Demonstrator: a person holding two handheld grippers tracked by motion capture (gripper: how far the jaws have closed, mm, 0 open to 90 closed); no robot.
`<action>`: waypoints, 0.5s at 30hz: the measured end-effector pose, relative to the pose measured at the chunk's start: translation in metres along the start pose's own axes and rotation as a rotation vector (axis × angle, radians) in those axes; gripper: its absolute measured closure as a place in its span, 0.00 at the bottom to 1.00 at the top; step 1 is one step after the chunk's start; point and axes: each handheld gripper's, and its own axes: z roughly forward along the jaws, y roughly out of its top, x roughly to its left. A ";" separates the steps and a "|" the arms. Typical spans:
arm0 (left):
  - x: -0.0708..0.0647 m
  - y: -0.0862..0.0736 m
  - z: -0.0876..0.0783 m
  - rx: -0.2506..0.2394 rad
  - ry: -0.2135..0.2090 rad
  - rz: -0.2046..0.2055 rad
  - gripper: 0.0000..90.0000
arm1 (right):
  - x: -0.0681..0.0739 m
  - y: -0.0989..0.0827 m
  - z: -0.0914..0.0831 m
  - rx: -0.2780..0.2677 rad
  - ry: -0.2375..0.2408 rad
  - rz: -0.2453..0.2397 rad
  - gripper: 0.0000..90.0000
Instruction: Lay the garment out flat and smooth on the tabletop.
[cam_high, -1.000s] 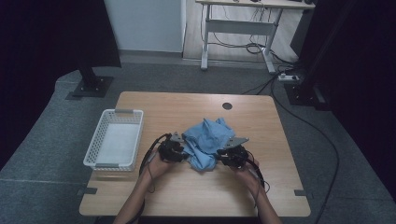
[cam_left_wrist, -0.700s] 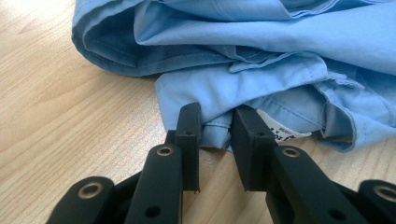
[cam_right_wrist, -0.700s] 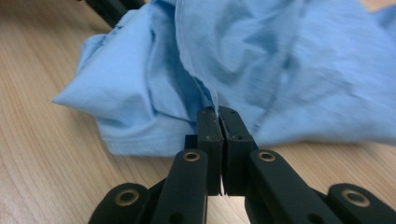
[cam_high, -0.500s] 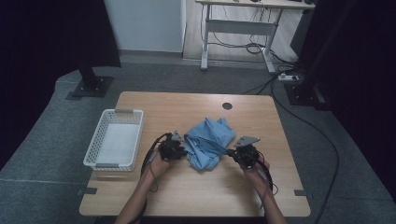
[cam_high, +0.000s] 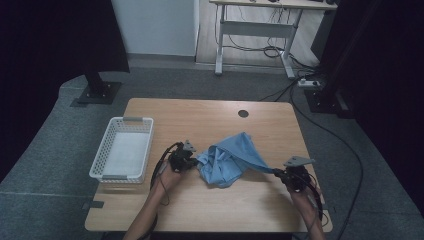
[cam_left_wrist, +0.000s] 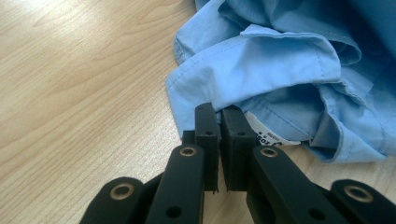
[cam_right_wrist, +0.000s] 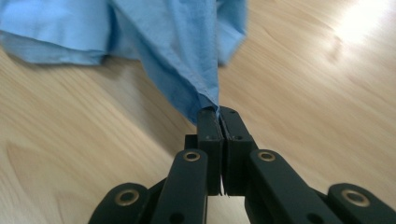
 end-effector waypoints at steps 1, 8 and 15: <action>0.000 0.000 0.000 0.000 0.000 0.000 0.96 | 0.000 0.000 0.000 0.000 0.000 0.000 0.96; 0.015 -0.004 -0.011 0.028 0.103 -0.018 0.97 | -0.016 -0.031 -0.026 0.032 -0.044 0.057 0.96; 0.034 -0.009 -0.025 0.021 0.186 -0.114 0.96 | -0.024 -0.051 -0.037 0.066 -0.045 0.103 0.96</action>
